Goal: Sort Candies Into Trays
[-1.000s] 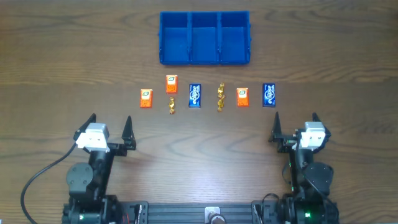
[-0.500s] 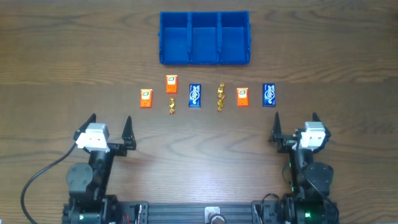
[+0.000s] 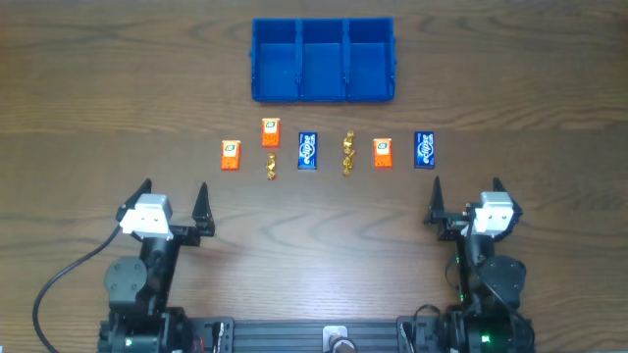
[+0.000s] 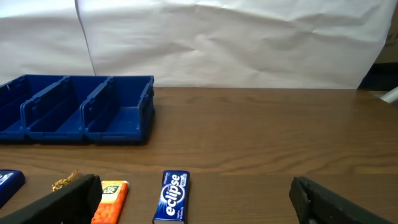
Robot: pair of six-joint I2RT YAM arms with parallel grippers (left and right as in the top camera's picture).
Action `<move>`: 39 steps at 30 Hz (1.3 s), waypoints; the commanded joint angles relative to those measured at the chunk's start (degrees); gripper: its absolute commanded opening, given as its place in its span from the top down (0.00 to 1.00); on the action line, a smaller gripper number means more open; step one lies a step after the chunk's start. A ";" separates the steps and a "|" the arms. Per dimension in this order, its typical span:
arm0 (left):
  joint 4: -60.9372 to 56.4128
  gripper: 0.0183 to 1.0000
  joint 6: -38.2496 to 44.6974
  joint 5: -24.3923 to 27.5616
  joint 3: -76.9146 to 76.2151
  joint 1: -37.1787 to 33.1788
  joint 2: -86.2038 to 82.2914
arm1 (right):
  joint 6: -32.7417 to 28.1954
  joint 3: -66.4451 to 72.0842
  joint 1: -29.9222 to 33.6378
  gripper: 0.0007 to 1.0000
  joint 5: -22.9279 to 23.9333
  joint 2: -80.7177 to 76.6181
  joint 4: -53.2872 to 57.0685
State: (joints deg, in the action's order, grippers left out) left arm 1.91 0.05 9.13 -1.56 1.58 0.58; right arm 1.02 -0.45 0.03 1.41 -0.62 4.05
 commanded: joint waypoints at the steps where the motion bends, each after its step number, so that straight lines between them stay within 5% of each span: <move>1: 1.66 0.00 0.63 1.40 1.29 -0.22 -0.39 | 0.63 0.00 -0.35 0.00 -0.07 0.46 0.57; 33: 0.09 0.00 -3.52 0.94 0.98 0.20 -0.20 | 0.63 0.02 -0.35 0.00 -0.07 0.46 0.59; 39: 14.36 0.00 -6.03 0.79 -26.58 2.23 22.86 | 0.63 0.02 -0.35 0.00 -0.07 0.46 0.59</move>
State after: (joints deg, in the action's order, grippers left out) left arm 11.22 -4.32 9.15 -11.77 2.55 11.90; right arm 1.04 -0.45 0.03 1.41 -0.60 4.10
